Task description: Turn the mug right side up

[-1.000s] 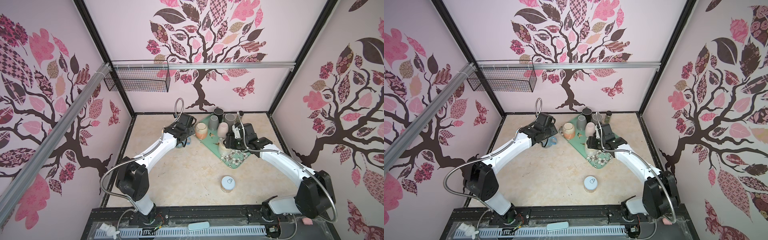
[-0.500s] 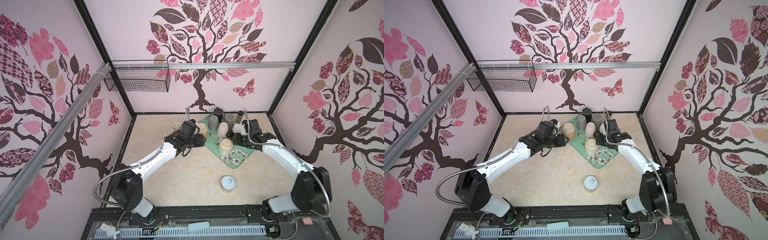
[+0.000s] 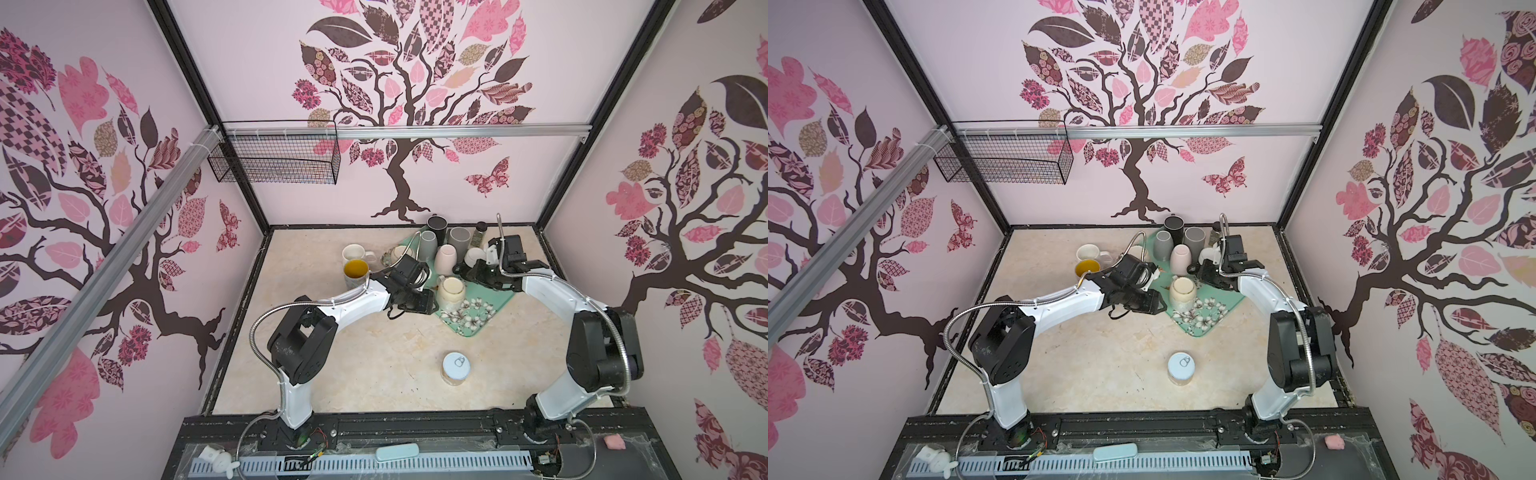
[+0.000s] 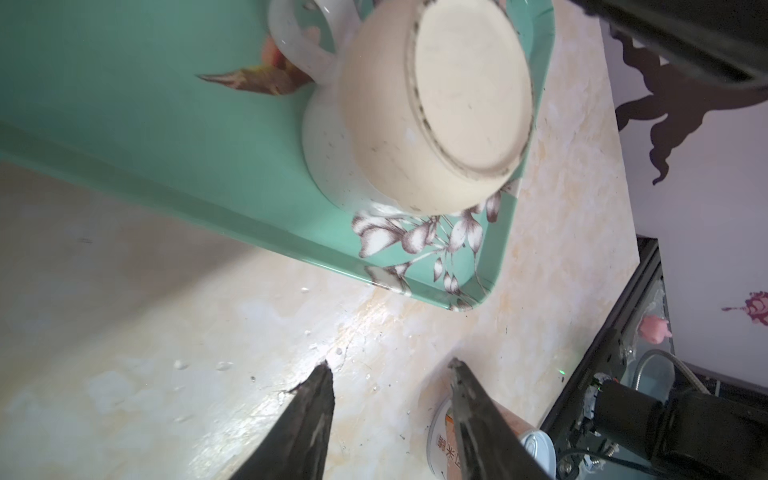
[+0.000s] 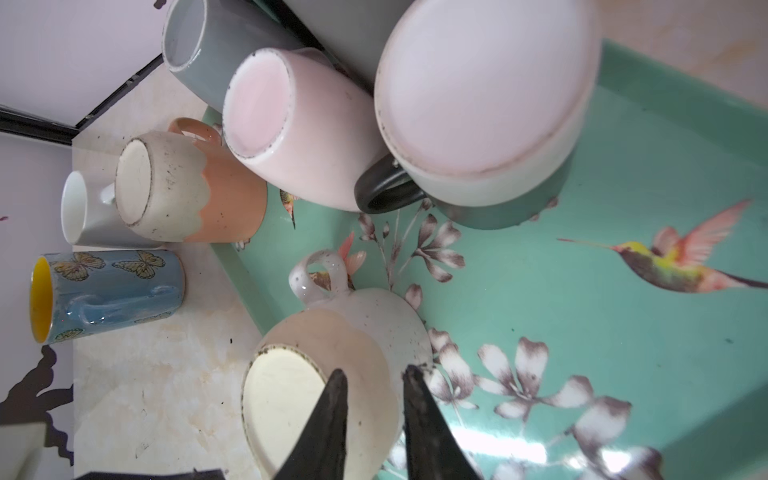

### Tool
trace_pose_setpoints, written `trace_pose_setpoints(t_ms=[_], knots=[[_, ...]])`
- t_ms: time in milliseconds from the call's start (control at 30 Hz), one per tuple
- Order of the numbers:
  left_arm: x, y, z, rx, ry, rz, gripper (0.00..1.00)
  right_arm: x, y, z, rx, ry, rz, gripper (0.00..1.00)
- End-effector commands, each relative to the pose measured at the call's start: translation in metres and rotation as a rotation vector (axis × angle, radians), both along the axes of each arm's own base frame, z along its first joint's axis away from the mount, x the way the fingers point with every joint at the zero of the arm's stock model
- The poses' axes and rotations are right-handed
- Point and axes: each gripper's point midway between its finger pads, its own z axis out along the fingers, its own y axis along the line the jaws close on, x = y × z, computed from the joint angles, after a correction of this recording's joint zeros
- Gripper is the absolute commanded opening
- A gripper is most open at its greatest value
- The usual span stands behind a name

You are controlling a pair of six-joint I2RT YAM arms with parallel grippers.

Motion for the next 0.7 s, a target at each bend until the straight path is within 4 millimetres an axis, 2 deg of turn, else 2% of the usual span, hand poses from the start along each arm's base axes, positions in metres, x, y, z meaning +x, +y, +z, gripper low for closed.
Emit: trace_pose_setpoints(t_ms=[0,200,333,500,667], knots=[[-0.003,-0.03,0.024,-0.069,-0.049,-0.082,0.48,0.02,0.027,0.008,0.086,-0.06,0.122,0.25],[-0.012,-0.055,0.02,-0.078,-0.039,-0.116,0.47,0.026,0.037,-0.016,0.1,-0.016,0.189,0.26],[-0.008,-0.062,0.009,-0.063,-0.031,-0.091,0.48,0.02,0.037,-0.028,0.097,0.01,0.199,0.26],[0.01,-0.054,-0.006,-0.036,0.002,-0.013,0.49,0.006,0.033,-0.035,0.088,0.045,0.189,0.25],[0.03,-0.039,-0.006,-0.054,0.014,0.06,0.49,-0.011,0.031,-0.032,0.111,0.046,0.163,0.23]])
